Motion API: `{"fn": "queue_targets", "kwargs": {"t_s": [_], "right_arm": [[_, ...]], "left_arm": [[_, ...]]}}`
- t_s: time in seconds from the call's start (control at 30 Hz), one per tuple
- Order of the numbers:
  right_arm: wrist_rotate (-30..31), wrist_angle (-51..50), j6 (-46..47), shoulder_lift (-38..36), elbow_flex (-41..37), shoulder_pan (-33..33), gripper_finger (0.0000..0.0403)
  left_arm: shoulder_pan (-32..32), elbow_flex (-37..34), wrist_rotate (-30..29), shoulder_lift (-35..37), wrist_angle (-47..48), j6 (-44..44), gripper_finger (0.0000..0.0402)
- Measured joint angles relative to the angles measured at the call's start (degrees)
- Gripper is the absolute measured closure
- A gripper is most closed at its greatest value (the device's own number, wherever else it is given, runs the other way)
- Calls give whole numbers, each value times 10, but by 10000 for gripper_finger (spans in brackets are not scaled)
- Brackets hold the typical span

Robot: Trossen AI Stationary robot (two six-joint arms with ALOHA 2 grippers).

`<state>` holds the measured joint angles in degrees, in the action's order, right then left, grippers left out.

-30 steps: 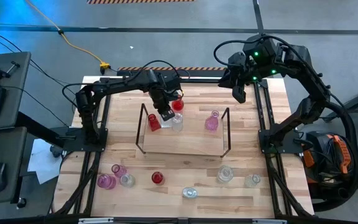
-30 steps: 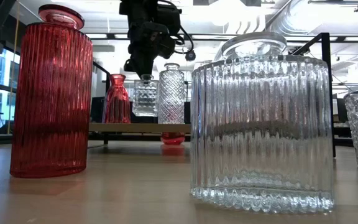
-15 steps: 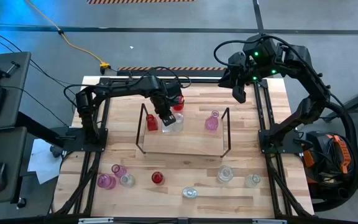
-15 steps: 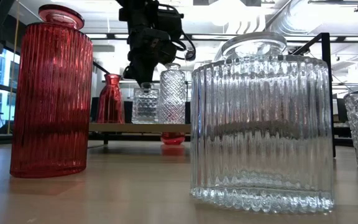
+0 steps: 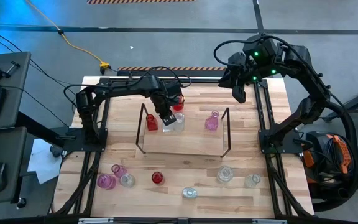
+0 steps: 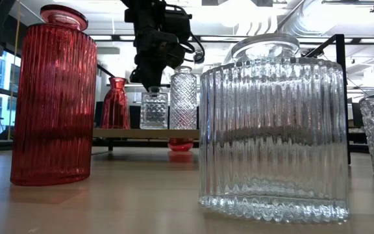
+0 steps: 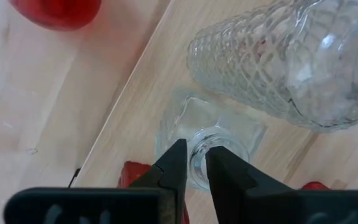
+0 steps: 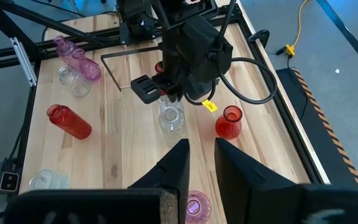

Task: Sort vases onto shelf
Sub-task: Put the transparent vase on the shelf

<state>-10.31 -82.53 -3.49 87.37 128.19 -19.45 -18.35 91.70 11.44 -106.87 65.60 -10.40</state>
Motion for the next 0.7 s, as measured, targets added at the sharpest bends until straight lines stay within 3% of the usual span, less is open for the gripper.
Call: {"fn": "queue_targets", "kwargs": {"t_s": [0.7], "right_arm": [[0,0,-4,0,0,0,346]], "left_arm": [[5,-1,19,-1,-74,-25,365]]}}
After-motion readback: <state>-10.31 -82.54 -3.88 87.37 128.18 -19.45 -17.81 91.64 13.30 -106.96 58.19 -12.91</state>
